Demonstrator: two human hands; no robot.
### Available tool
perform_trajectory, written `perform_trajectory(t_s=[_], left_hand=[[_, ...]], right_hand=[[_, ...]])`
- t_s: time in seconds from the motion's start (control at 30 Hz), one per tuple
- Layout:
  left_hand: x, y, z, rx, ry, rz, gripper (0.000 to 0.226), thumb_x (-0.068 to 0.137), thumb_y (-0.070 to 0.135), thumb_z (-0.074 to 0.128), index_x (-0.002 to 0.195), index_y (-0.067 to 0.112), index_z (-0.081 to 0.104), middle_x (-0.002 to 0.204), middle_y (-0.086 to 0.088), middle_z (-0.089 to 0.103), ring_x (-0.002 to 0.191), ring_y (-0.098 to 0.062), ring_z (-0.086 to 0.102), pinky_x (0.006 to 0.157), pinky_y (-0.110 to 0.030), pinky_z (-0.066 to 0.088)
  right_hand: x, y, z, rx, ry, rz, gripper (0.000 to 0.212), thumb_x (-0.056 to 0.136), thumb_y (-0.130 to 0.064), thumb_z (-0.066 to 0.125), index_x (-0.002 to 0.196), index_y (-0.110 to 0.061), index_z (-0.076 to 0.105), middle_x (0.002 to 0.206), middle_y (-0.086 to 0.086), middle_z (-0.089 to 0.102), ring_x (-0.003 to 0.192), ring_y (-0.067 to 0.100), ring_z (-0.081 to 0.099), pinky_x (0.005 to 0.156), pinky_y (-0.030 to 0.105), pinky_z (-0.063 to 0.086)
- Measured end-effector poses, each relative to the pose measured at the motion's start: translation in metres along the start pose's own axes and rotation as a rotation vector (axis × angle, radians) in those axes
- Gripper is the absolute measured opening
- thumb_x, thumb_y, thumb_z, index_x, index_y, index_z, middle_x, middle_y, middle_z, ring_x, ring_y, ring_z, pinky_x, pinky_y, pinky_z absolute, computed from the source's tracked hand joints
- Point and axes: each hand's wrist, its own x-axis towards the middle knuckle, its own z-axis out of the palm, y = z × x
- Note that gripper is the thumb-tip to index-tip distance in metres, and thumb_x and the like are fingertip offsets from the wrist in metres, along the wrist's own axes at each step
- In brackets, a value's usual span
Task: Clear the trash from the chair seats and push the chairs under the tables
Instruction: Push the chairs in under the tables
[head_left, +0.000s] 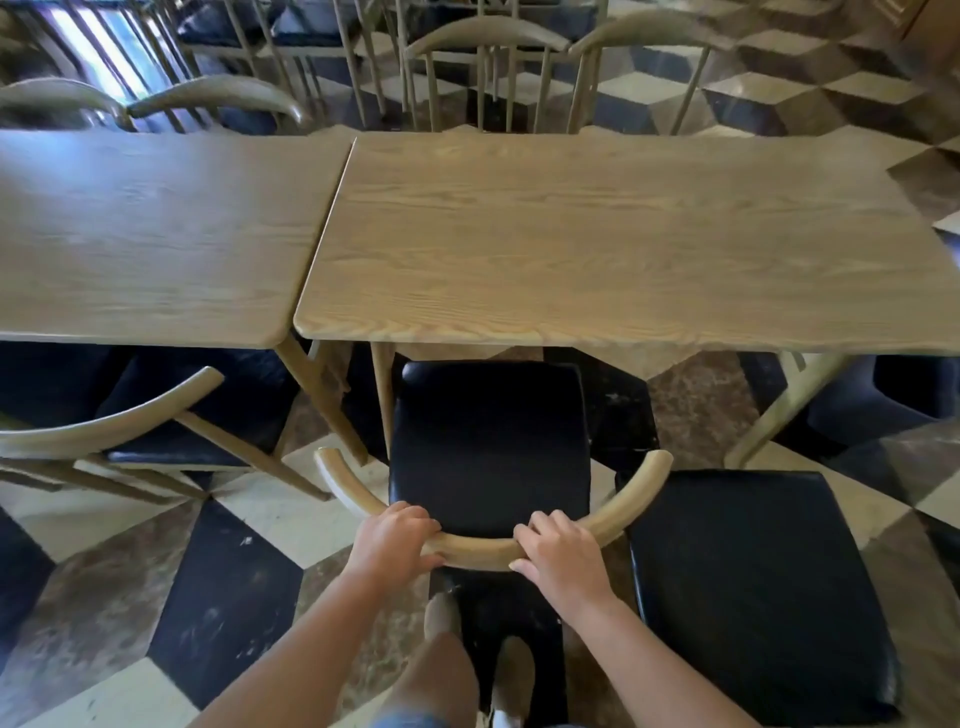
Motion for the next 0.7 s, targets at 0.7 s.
perform_trajectory(t_s=[0.7], left_hand=[[0.132,-0.062,-0.067,0.062,-0.02,0.029,0.043,0.083,0.052,0.057,0.119,0.029,0.058,0.114,0.009,0.06,0.109,-0.014,0.05,0.082,-0.03,0.045]], right_hand=[[0.153,0.03,-0.034,-0.072,-0.103,0.034,0.033,0.076,-0.04,0.073,0.096,-0.017,0.061,0.088,0.003,0.062,0.082,0.021,0.059,0.067,0.033,0.052]])
